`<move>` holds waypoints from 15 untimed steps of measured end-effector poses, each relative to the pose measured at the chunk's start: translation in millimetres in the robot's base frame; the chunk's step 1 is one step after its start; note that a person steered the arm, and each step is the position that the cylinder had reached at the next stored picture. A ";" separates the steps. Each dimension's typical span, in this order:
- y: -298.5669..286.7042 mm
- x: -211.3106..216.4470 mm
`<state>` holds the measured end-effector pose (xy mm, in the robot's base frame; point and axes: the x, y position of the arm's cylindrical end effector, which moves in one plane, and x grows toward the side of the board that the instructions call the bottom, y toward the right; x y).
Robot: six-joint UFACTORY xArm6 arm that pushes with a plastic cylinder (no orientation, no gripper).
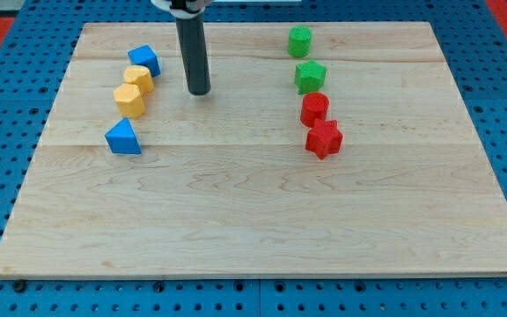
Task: Adjust the blue cube above the yellow heart
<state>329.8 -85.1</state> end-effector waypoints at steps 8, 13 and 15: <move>-122.0 -28.4; -5.4 -102.9; -3.0 -62.6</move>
<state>267.2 -88.1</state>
